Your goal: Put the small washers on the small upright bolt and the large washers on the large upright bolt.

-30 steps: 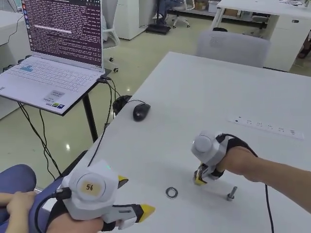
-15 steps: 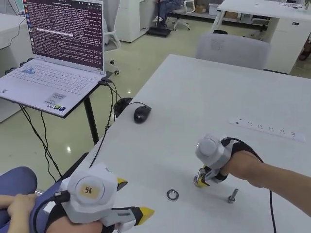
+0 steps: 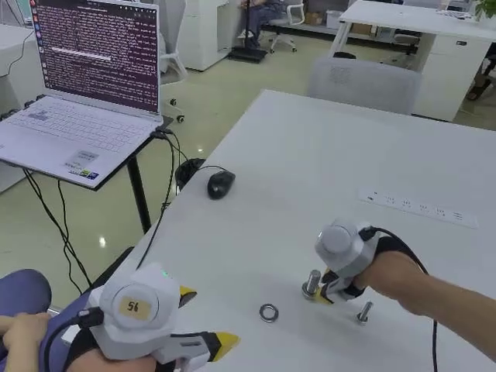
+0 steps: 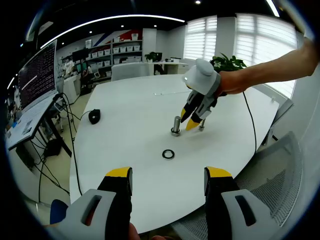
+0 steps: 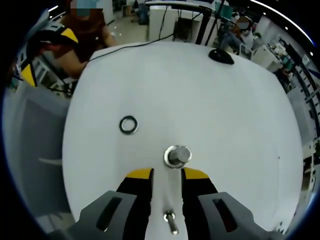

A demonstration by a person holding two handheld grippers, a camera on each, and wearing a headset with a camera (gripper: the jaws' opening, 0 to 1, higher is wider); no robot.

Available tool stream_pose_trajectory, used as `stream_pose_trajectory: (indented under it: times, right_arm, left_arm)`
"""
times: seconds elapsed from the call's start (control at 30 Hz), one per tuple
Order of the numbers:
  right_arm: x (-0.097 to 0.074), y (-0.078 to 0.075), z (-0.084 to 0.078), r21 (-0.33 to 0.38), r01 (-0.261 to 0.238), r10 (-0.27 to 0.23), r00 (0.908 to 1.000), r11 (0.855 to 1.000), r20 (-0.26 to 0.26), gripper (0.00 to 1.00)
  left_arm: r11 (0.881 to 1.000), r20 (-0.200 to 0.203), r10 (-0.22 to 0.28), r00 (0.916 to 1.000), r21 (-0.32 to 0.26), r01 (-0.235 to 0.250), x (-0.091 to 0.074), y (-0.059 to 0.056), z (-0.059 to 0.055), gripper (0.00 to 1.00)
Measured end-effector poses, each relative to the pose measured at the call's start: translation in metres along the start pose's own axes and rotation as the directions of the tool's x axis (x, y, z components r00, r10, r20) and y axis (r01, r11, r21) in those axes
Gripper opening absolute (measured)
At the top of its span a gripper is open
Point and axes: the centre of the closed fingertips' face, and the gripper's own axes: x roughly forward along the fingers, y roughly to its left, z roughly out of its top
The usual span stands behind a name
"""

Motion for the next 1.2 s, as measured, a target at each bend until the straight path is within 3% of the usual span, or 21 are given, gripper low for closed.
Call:
stream_pose_trajectory:
  times: [0.27, 0.37, 0.63, 1.1, 1.2]
  right_arm:
    - [0.003, 0.026, -0.006, 0.017, -0.040, 0.040, 0.9992, 0.999, -0.004, 0.23]
    - [0.009, 0.040, 0.001, 0.011, -0.072, 0.072, 0.9973, 0.997, 0.017, 0.23]
    - [0.026, 0.060, 0.023, -0.014, -0.116, 0.116, 0.9927, 0.993, 0.032, 0.24]
    - [0.050, 0.070, 0.059, -0.055, -0.156, 0.158, 0.9863, 0.986, 0.047, 0.32]
    - [0.057, 0.070, 0.062, -0.070, -0.167, 0.170, 0.9850, 0.983, 0.030, 0.32]
  left_arm:
    - [1.000, 0.006, 0.001, 1.0000, 0.001, -0.001, 0.000, -0.001, 0.001, 0.57]
    - [1.000, 0.009, 0.000, 1.0000, 0.000, 0.000, 0.000, -0.002, 0.002, 0.57]
    - [1.000, 0.010, -0.002, 0.9999, -0.001, 0.002, 0.001, -0.005, 0.002, 0.57]
    - [1.000, 0.008, 0.005, 1.0000, -0.008, -0.005, -0.001, -0.005, 0.000, 0.57]
    - [1.000, 0.007, 0.005, 1.0000, -0.007, -0.005, -0.001, -0.005, 0.000, 0.57]
